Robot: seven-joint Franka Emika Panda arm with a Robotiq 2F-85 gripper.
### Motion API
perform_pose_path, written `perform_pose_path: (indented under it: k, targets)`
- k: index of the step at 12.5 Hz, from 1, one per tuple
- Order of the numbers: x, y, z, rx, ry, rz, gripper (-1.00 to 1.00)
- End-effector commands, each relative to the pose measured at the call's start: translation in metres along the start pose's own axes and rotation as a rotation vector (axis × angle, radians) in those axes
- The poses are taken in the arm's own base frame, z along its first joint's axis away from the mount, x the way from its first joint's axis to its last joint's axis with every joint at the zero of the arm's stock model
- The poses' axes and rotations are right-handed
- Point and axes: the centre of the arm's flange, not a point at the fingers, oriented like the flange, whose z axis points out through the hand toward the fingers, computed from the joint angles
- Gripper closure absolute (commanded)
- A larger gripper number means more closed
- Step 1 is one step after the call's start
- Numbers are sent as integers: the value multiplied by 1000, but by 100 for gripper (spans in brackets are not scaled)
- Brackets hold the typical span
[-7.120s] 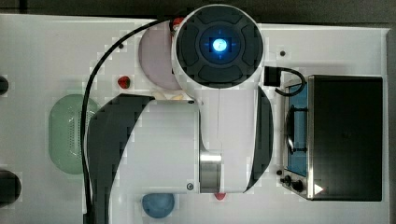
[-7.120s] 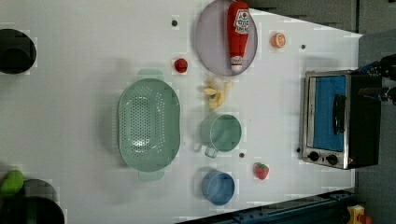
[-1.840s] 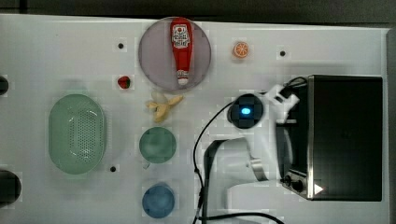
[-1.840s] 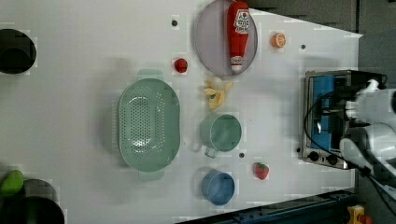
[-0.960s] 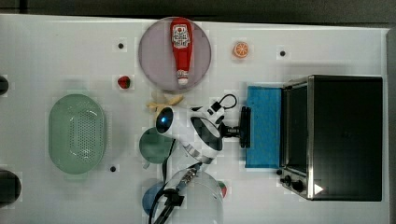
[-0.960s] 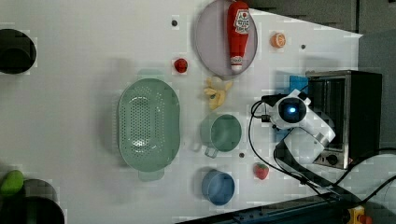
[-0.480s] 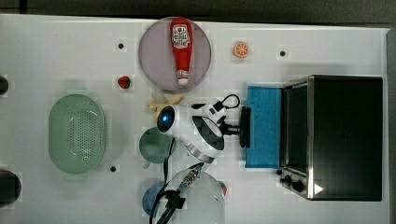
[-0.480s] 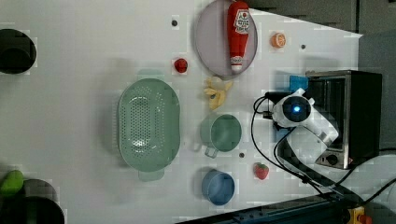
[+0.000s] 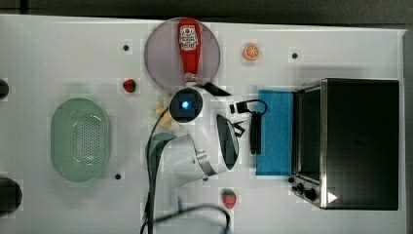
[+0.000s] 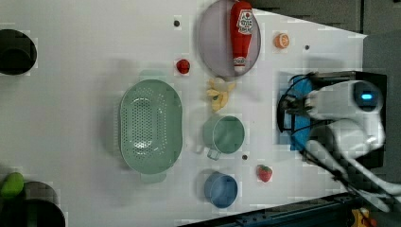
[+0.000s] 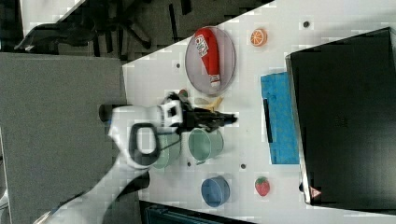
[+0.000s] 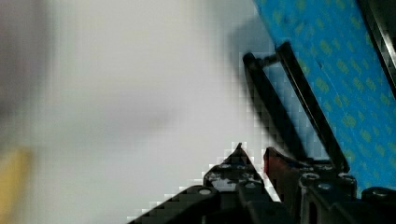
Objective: Flap open oven.
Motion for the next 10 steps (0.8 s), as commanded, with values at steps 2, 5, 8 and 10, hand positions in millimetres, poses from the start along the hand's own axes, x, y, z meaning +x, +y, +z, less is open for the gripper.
perform_pose_path:
  k: [2,5,8,10]
  targets:
    - [19,40,-112,143,-26,219,65]
    - [17,64,-179,260,-111,316,65]
    - [17,93,-238,280,-140,339,65]
    - [24,109,-272,280,-144,351,65]
